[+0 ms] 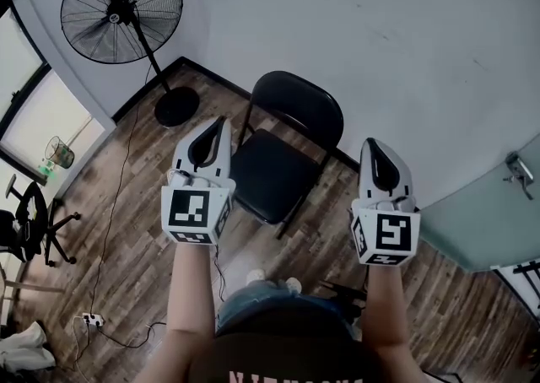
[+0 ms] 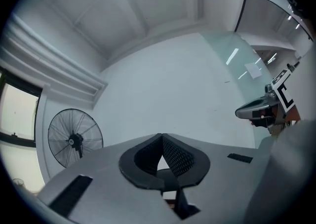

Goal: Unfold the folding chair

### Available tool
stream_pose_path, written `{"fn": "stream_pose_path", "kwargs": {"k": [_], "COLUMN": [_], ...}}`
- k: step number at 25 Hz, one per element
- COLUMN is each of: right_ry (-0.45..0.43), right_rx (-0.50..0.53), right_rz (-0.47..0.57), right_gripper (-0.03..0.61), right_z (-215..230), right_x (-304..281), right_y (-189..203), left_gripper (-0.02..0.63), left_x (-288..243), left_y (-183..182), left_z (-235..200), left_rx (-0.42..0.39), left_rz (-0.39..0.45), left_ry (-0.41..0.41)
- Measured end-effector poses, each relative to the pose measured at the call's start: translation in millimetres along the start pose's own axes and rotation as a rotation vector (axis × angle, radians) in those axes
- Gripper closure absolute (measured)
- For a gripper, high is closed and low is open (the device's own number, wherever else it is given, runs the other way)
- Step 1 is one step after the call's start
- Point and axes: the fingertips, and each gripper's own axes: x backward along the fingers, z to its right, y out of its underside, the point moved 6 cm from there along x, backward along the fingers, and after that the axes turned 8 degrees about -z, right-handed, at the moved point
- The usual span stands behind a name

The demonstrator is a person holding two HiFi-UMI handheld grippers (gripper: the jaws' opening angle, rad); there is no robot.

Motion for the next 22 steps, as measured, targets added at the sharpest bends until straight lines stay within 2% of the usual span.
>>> {"fn": "stream_pose_path", "kwargs": {"k": [8,22], "right_ry": [0.043,0.059], "right_rx": [-0.013,0.002], "right_rz": [0.028,0.015], "right_gripper": [0.578,0.578], "right_z": [-5.5,-8.4], "right_x": [-1.8,-6.1], "right_y": [-22.6,-29.1], "left_gripper": [0.613,0.614], "left_x": [-1.3,2.7], "left_y": [-32.0,-39.4], "left_z": [-15.3,-39.1], "left_rx": [-0.041,-0.091], "left_rz": [0.077,0.109], "left_ry": [0.022,-0.003]}}
